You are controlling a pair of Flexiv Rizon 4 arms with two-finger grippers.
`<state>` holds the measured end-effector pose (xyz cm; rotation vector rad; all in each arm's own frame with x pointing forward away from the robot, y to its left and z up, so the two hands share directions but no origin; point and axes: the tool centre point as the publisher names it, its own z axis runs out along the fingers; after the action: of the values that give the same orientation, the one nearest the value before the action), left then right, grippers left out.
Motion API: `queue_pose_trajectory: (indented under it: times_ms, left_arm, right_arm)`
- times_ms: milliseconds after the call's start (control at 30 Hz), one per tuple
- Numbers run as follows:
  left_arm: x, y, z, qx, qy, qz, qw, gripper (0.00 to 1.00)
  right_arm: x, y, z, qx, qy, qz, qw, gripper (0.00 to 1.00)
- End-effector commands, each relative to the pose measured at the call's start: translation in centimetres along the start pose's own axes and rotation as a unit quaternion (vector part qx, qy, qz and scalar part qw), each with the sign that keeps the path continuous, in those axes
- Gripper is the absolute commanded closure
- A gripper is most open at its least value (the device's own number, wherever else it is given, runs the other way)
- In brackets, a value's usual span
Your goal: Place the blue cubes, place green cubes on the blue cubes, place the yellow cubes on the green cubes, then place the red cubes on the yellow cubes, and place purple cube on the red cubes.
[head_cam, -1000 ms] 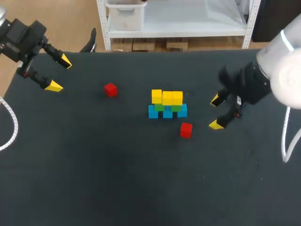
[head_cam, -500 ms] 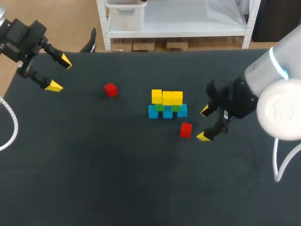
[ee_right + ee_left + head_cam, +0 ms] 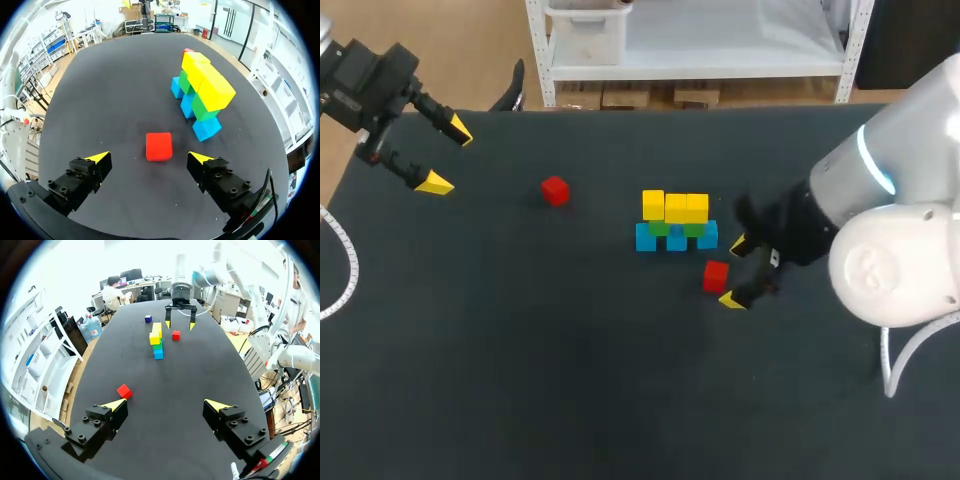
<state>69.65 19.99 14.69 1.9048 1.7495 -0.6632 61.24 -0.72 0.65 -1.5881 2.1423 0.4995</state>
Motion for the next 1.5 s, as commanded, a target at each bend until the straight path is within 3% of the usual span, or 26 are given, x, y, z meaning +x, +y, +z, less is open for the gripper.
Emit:
queue_pose_trajectory:
  times_ms: [33, 633, 700, 767, 867, 1000, 1067, 1100, 1267, 1500]
  left_arm:
    - [0.1, 0.1, 0.0, 0.001, 0.000, 0.001, 1.000, 0.00]
    - [0.1, 0.1, 0.0, 0.001, 0.000, 0.001, 1.000, 0.00]
    - [0.1, 0.1, 0.0, 0.001, 0.000, 0.001, 1.000, 0.00]
    - [0.1, 0.1, 0.0, 0.001, 0.000, 0.001, 1.000, 0.00]
    - [0.1, 0.1, 0.0, 0.001, 0.000, 0.001, 1.000, 0.00]
    - [0.1, 0.1, 0.0, 0.001, 0.000, 0.001, 1.000, 0.00]
    - [0.1, 0.1, 0.0, 0.001, 0.000, 0.001, 1.000, 0.00]
    - [0.1, 0.1, 0.0, 0.001, 0.000, 0.001, 1.000, 0.00]
    - [0.1, 0.1, 0.0, 0.001, 0.000, 0.001, 1.000, 0.00]
    - [0.1, 0.1, 0.0, 0.001, 0.000, 0.001, 1.000, 0.00]
  right_arm:
    - [-0.3, -0.6, 0.9, -0.004, -0.001, 0.001, 1.000, 0.00]
    - [-0.2, -2.3, 2.3, -0.016, -0.003, -0.006, 1.000, 0.00]
    - [-0.1, -2.4, 2.3, -0.016, -0.004, -0.007, 1.000, 0.21]
    - [-0.1, -2.4, 2.4, -0.019, -0.005, -0.010, 1.000, 0.29]
    - [-0.1, -2.5, 2.5, -0.022, -0.008, -0.013, 1.000, 0.54]
    - [-0.2, -2.4, 2.6, -0.025, -0.008, -0.016, 1.000, 0.66]
    - [-0.1, -2.3, 2.6, -0.027, -0.007, -0.018, 0.999, 0.85]
    - [0.0, -2.3, 2.6, -0.027, -0.008, -0.018, 0.999, 1.00]
    - [0.2, -2.2, 1.9, -0.027, -0.006, -0.021, 0.999, 1.00]
    - [0.6, -3.0, -1.2, -0.021, 0.005, -0.020, 1.000, 1.00]
